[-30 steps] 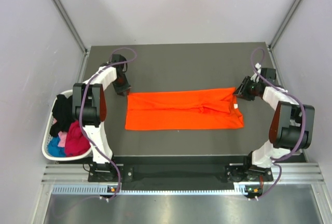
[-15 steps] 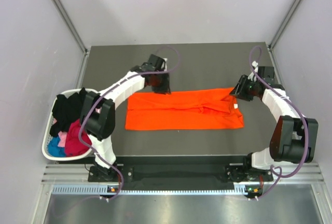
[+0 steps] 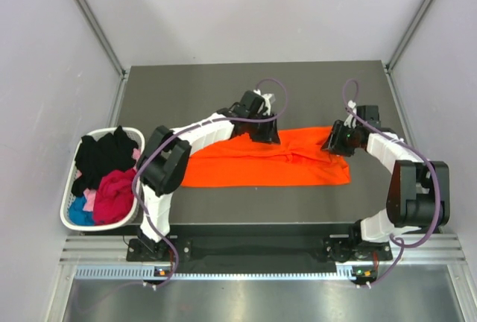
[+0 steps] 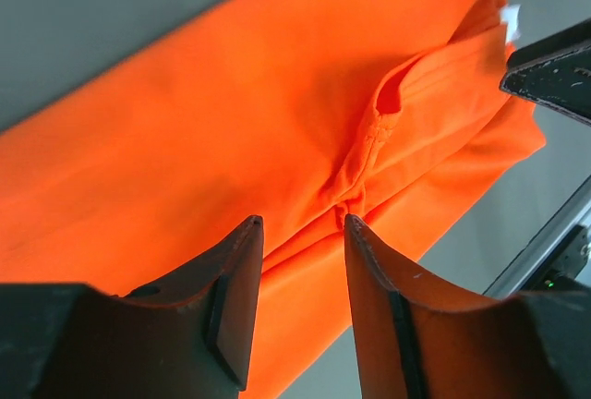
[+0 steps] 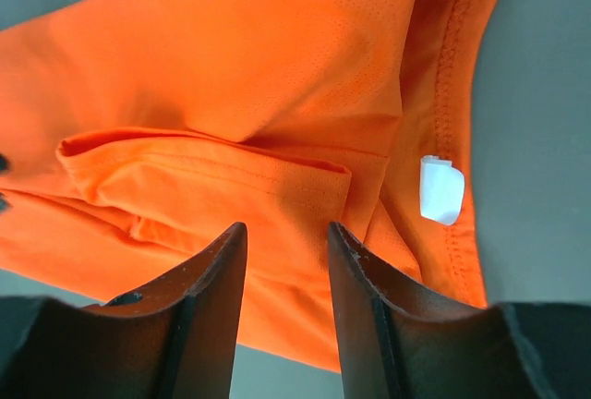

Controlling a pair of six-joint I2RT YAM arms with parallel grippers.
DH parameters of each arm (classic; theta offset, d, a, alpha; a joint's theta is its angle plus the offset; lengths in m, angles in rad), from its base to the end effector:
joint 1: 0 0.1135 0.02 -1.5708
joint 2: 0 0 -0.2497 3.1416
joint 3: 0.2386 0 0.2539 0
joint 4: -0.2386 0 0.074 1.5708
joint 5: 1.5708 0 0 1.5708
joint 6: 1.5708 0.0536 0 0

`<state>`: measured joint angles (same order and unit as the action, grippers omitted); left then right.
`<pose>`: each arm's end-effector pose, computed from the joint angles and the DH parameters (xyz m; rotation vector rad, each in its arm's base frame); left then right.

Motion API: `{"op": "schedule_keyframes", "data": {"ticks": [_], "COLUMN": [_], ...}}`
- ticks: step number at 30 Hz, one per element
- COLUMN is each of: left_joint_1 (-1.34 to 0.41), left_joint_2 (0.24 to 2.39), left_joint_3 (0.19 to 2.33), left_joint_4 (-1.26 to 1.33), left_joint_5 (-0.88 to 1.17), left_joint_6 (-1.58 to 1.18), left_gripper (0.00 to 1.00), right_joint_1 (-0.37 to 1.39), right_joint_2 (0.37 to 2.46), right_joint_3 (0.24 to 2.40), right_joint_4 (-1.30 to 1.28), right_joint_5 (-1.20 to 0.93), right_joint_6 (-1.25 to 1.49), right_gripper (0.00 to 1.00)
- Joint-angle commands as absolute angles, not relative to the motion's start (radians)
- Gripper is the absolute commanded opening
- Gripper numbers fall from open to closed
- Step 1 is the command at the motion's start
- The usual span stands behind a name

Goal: Fold and stack the t-shirts
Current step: Fold the tshirt

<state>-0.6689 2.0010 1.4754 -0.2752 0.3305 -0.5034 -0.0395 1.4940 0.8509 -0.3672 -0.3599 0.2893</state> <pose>0.3457 -0.2955 0.1791 0.3784 2.4999 -0.9159 0.3008 0.0070 0.1574 0.2886 2.5634 0.5573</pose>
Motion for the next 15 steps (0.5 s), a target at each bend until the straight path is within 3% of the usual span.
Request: {"op": "schedule_keyframes", "data": {"ticks": [1, 15], "left_joint_1": [-0.703, -0.738], "left_joint_2": [2.045, 2.115], "left_joint_3": [1.522, 1.572], "left_joint_4": [-0.189, -0.14], "left_joint_5": [0.354, 0.322], "left_joint_6": [-0.506, -0.489], "left_gripper": [0.46, 0.47], "right_joint_1": [-0.018, -0.008], "right_joint_2": [1.486, 1.448], "right_joint_3": [0.836, 0.805], "right_joint_4": [-0.299, -0.242], "right_joint_5": [-0.328, -0.284], "right_joint_6": [0.282, 0.261], "right_gripper": [0.41, 0.41]}}
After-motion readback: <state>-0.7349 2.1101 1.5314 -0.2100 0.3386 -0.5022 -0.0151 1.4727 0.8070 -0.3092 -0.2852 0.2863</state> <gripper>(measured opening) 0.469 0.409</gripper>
